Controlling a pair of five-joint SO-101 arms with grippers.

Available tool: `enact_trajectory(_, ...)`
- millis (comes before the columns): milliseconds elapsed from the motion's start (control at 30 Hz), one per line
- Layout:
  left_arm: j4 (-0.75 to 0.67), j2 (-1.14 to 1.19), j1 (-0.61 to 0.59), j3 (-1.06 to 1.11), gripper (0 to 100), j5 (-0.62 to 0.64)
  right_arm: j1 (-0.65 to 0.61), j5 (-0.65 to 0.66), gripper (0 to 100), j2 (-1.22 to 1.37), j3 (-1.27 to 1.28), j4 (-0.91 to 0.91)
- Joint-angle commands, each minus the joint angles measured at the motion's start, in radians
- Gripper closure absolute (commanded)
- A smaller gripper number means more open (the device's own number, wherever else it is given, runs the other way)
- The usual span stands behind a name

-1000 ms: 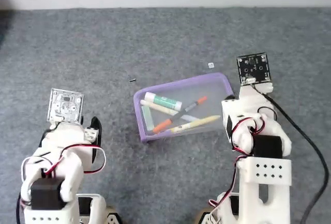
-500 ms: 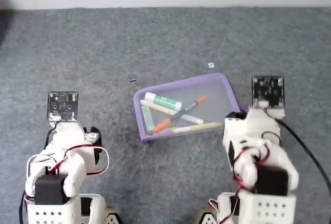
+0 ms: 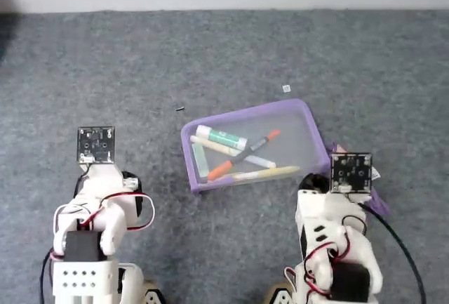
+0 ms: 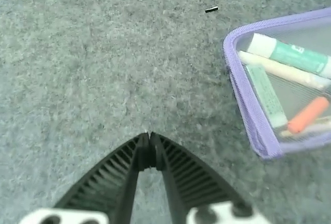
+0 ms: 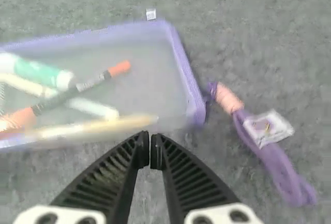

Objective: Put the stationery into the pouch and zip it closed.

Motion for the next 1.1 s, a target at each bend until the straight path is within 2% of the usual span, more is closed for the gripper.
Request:
enact_trajectory(0,-0.107,-0.012,0.005,0.059,99,0.006,-0.004,-0.011,99.1,0.001,0.041,-0.004)
enact_trajectory(367,-0.301,-0.012,0.003,0.265,99,0.009,-0.004,-0.006,99.1,-0.016,0.275,-0.004)
enact_trajectory(633,-0.315,-0.012,0.003,0.315,99,0.011,-0.004,-0.011,99.1,-0.016,0.308,0.008)
enact_trajectory(733,-0.315,-0.012,-0.003,0.315,99,0.012,-0.005,-0.009,99.1,-0.016,0.308,0.071)
enact_trajectory(1067,-0.315,-0.012,-0.003,0.315,99,0.012,-0.010,-0.008,99.0,-0.016,0.308,0.070)
